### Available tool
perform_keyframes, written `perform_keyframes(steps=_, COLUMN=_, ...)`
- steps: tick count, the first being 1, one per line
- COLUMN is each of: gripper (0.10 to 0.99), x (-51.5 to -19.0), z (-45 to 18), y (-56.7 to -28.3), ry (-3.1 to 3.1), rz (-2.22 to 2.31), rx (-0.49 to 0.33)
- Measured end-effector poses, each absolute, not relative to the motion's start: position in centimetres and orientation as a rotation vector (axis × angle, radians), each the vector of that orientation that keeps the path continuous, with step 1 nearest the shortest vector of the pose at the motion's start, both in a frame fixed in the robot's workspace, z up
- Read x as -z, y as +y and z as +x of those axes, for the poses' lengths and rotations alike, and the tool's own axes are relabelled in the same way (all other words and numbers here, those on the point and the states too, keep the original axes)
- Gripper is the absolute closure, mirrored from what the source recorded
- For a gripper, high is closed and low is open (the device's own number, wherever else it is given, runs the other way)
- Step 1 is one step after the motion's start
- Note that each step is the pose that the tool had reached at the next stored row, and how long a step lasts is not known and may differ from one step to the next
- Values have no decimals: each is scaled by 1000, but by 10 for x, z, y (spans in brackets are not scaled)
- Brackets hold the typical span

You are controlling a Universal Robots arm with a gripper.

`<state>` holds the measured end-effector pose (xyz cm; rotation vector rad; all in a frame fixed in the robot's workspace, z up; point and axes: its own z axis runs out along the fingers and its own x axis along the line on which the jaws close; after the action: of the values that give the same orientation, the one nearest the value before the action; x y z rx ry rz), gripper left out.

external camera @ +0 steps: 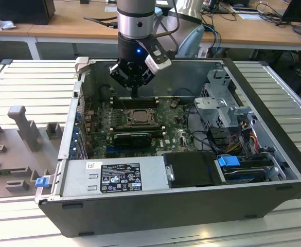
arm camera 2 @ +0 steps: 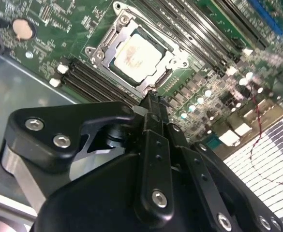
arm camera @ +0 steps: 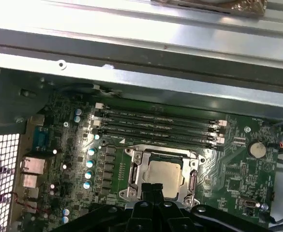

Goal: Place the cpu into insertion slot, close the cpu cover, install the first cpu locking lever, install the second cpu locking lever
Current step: 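Install the first cpu locking lever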

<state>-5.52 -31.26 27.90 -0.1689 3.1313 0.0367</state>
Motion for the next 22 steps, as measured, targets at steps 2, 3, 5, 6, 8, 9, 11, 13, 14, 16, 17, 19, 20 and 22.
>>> perform_keyframes(steps=2, gripper=980, x=-278, z=-55, y=-313, ry=3133, rz=-117, rx=-37)
perform_keyframes(steps=3, gripper=980, x=-278, z=-55, y=-313, ry=3134, rz=-88, rx=-36)
perform_keyframes(steps=5, gripper=980, x=-278, z=-55, y=-313, ry=3135, rz=-39, rx=-36)
perform_keyframes(steps=6, gripper=980, x=-278, z=-55, y=-312, ry=3135, rz=-26, rx=-36)
perform_keyframes(steps=8, gripper=980, x=-277, z=-57, y=-313, ry=3135, rz=-20, rx=-36)
perform_keyframes(steps=9, gripper=980, x=-276, z=-60, y=-312, ry=3135, rz=-20, rx=-36)
perform_keyframes(steps=11, gripper=980, x=-275, z=-71, y=-312, ry=3135, rz=-20, rx=-36)
perform_keyframes(steps=13, gripper=980, x=-273, z=-78, y=-312, ry=3135, rz=-20, rx=-36)
perform_keyframes(steps=14, gripper=980, x=-273, z=-82, y=-312, ry=3135, rz=-20, rx=-36)
perform_keyframes(steps=16, gripper=980, x=-271, z=-91, y=-312, ry=3134, rz=-20, rx=-36)
perform_keyframes(steps=17, gripper=980, x=-270, z=-94, y=-312, ry=3134, rz=-20, rx=-36)
perform_keyframes(steps=19, gripper=980, x=-268, z=-99, y=-312, ry=3134, rz=-20, rx=-36)
perform_keyframes(steps=20, gripper=980, x=-267, z=-102, y=-312, ry=3134, rz=-20, rx=-36)
perform_keyframes(steps=22, gripper=980, x=-265, z=-107, y=-311, ry=3134, rz=-20, rx=-36)
